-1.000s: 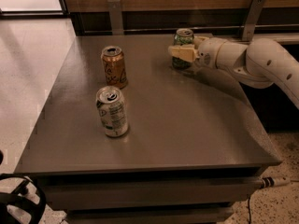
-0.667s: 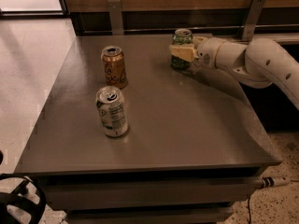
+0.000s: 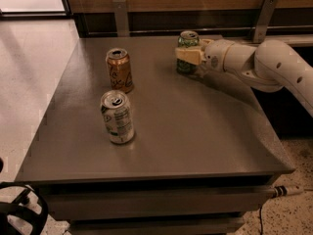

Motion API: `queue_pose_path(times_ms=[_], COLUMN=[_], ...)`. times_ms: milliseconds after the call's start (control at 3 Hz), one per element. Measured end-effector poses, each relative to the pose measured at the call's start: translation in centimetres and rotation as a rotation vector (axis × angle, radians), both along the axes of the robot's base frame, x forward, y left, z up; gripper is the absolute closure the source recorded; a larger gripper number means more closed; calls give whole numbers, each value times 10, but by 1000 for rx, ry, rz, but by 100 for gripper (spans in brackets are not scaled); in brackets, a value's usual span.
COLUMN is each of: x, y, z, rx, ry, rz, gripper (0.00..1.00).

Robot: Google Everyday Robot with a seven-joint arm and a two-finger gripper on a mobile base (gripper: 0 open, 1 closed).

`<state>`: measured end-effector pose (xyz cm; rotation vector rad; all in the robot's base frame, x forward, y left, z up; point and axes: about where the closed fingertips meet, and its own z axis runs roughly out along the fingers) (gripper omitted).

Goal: Pick green can

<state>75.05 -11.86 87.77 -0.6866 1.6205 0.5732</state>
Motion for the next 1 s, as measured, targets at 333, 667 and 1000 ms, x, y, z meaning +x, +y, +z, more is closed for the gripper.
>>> queue_pose_path(times_ms=[333, 667, 1000], x=[0, -8, -22], y=[0, -3, -13], z=[0, 16, 41], rx=[0, 2, -9], ry=[0, -3, -18], rz=[0, 13, 5], gripper=[100, 100, 100])
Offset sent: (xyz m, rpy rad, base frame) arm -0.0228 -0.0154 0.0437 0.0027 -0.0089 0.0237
